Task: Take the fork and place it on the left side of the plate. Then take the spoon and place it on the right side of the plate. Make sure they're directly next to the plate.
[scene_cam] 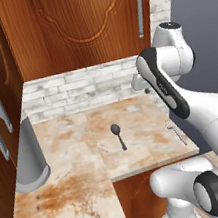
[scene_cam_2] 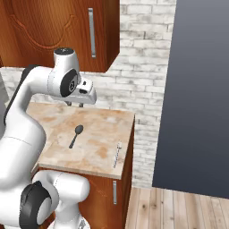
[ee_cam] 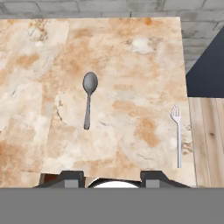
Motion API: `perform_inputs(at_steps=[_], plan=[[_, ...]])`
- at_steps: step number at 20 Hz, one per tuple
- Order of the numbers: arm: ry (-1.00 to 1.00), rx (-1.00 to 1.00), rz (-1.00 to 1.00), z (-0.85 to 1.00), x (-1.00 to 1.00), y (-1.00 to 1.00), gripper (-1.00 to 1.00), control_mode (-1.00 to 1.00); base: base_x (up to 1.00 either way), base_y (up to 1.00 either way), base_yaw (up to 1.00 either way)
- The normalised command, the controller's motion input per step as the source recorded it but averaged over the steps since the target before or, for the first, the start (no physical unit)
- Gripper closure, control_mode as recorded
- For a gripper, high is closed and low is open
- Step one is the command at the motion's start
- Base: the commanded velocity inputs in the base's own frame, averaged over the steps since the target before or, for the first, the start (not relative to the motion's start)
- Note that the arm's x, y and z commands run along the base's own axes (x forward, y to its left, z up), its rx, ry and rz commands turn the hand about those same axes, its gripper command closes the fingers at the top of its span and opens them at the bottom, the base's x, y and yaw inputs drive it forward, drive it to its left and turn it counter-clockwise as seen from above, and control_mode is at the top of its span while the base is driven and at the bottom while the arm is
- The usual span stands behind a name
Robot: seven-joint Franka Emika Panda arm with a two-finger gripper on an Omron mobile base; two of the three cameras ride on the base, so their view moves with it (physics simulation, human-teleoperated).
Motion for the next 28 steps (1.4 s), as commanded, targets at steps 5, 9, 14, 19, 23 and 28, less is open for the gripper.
perform_inputs(at_steps=[5,9,14,19,23,28], plan=[[0.00,0.00,-0.01,-0.10,-0.11,-0.09,-1.00,-1.00,0.00,0.00,0.00],[0.01,0.01,-0.12,-0.17,-0.26,-0.38,-1.00,-1.00,0.00,0.00,0.00],[0.02,0.00,-0.09,-0.25,-0.19,-0.39,-1.00,-1.00,0.00,0.00,0.00],[-0.02,-0.01,0.00,-0.32,0.00,-0.29,-1.00,-1.00,0.00,0.00,0.00],[-0.02,-0.01,0.00,-0.27,0.01,-0.26,-1.00,-1.00,0.00,0.00,0.00],[-0.04,-0.01,0.00,-0.31,0.03,-0.29,-1.00,-1.00,0.00,0.00,0.00]])
